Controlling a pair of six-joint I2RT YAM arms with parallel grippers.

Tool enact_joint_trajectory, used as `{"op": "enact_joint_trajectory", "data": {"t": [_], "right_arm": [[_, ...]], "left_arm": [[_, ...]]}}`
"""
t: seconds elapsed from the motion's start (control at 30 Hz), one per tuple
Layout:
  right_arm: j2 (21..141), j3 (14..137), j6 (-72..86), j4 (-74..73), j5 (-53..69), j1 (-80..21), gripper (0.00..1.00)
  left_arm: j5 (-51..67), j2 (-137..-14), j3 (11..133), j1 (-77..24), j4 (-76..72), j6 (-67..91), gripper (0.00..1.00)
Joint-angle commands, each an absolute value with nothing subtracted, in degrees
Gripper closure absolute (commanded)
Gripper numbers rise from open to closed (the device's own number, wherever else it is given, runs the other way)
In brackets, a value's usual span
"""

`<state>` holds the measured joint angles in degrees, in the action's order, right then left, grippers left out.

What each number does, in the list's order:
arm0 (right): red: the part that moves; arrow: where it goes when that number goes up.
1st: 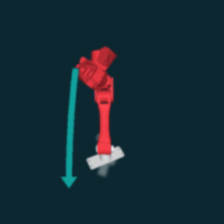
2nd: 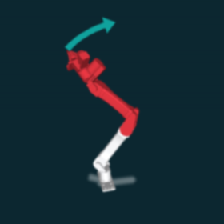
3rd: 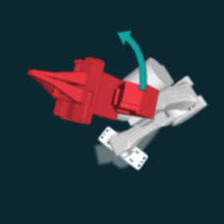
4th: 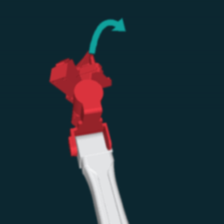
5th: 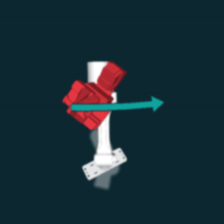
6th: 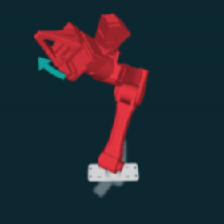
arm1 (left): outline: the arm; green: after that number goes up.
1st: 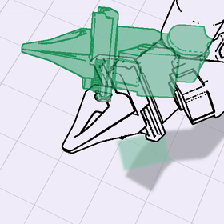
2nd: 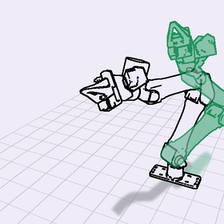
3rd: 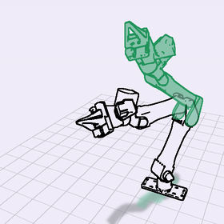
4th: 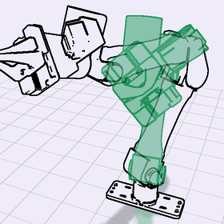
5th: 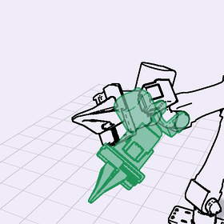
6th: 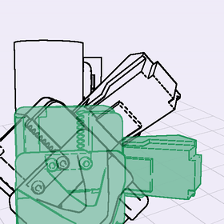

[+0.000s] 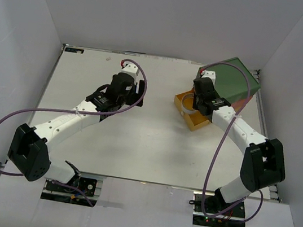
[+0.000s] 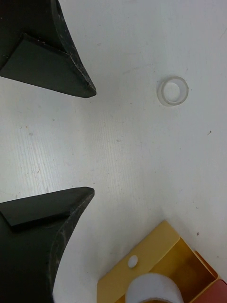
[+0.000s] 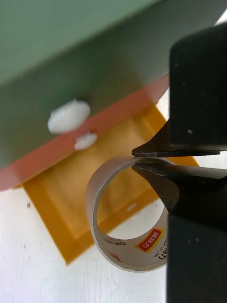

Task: Sort the stationery into containers
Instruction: Place the stationery in the drawer.

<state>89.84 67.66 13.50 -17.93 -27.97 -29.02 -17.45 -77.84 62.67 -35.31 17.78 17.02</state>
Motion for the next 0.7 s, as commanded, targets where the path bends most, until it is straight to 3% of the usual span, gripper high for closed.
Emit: {"op": "enact_joint_trajectory", "data": {"t": [0.0,0.67], "right_arm": [[88.33,66.89,14.77,-16.61,-31.2,-27.86,0.92],[89.91,63.11,15.82,-12.57,-33.05,-25.75,0.92]], "left_arm": [[-18.37,-77.78,62.4,-34.98,16.88,16.61,0.13],[-18.02,-78.75,61.96,-34.89,16.35,16.08,0.12]]}}
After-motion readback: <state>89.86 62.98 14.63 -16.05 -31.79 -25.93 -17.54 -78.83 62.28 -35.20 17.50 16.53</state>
